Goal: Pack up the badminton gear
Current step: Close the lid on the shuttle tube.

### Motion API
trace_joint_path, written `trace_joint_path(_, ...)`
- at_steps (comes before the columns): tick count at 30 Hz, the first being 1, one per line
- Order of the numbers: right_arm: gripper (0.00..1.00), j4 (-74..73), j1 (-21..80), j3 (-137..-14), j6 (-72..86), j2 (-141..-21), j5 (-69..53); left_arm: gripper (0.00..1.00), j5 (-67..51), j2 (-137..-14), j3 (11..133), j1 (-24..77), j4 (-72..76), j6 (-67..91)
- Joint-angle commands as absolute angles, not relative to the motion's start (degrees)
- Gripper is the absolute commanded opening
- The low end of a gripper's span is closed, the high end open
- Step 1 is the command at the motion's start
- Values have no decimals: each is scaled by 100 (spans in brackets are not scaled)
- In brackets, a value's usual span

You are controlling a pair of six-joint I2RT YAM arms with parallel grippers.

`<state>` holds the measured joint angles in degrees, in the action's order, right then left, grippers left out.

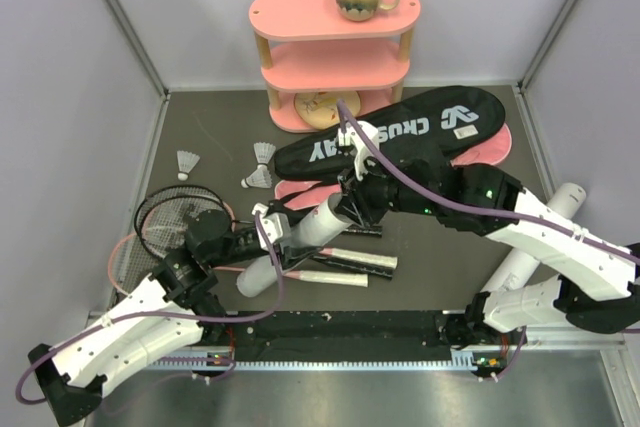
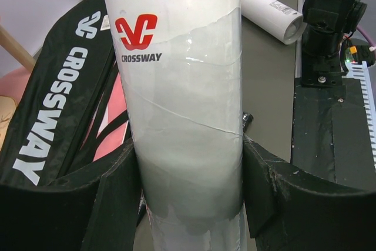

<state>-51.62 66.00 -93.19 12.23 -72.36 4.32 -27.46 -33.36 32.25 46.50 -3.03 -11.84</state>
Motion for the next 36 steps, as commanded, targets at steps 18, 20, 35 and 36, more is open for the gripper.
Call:
trace_joint_path(18, 1, -151, 6706, -5960, 2453, -5616, 975, 10, -2136, -2804, 2505, 4641, 2337, 614)
trace_joint_path(20, 1, 121, 6706, -5880, 2330, -5616, 1028, 10, -2206, -2804, 2496, 4641, 2364, 659)
trace_joint_path(35, 1, -115, 6706, -6329, 1696, -6205, 396, 8, -2628, -2777, 2716, 4649, 1767, -140)
trace_joint_path(36, 1, -53, 6715, -6232, 1670, -6196, 396, 8, -2628, -2769, 2725, 4649, 1775, -149)
